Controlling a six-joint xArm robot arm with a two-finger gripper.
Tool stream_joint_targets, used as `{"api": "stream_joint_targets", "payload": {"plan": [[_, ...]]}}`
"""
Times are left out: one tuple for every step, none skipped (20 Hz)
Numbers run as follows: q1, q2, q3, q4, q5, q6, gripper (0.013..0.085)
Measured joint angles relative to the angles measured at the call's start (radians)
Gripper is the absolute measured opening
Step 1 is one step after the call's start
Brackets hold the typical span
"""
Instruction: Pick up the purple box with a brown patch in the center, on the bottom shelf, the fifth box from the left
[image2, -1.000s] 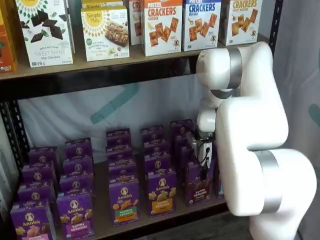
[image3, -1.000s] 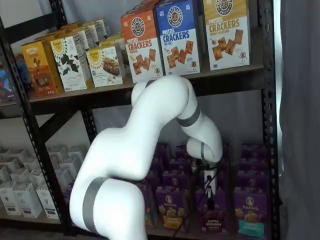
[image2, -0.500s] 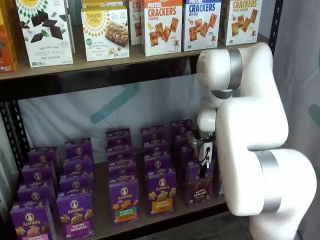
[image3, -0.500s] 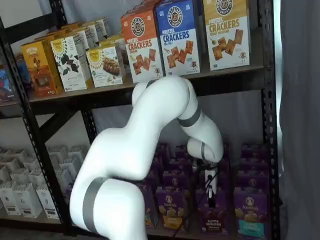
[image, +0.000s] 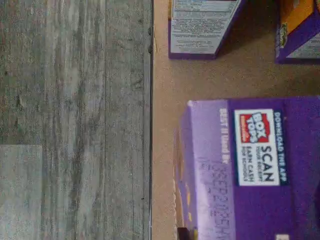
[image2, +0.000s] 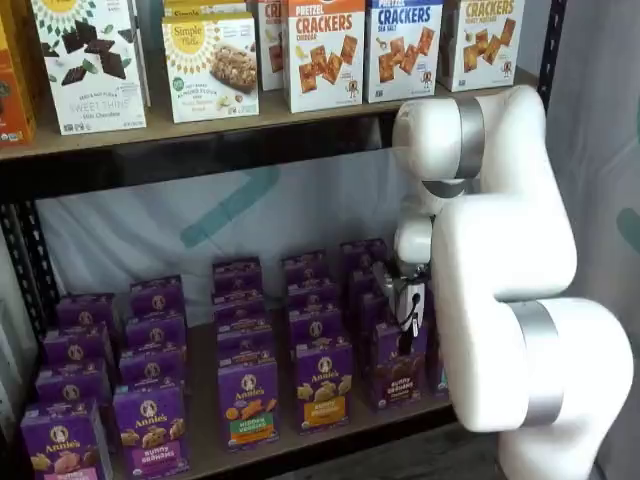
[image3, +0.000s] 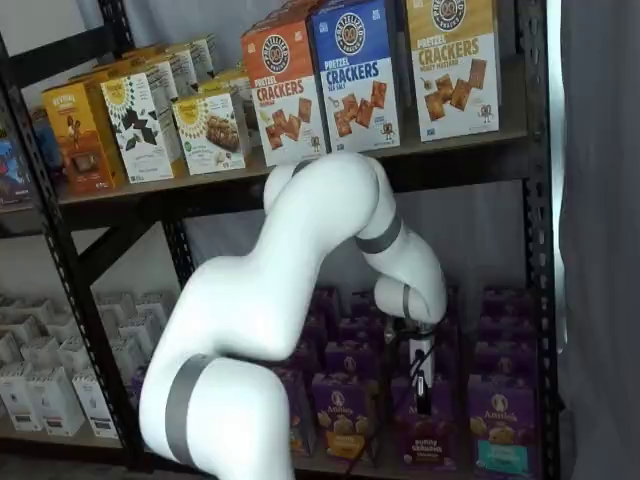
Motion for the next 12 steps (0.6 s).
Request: {"api": "stream_joint_targets", "payload": {"plan": [[-0.001,0.000,0.001,-0.003,-0.001,0.002,0.0330],[-0.002,0.000,-0.003,-0.009,0.008,0.006,0.0330],[-0.003,0.000,-0.006,-0.016,0.018,0.011,0.0330],[-0.005,-0.001,-0.007,-0.021,0.027,0.014,0.0330],[-0.006,-0.003,-0.007,-0.024,0.033,0.015,0.0330],[-0.007,-0.006,-0.005,-0.026,0.040,0.016,0.0330],[-0.009,-0.009,-0.001,-0.025,0.045,0.013,0.0330],[-0.011,-0.014,0.005,-0.014,0.048,0.002,0.0330],[-0.014,-0.021,0.013,0.001,0.052,-0.015,0.0330],[-0.016,-0.028,0.021,0.015,0.056,-0.028,0.0330],[-0.019,-0.036,0.031,0.025,0.059,-0.040,0.0330],[-0.021,-0.044,0.040,0.035,0.063,-0.051,0.0330]]}}
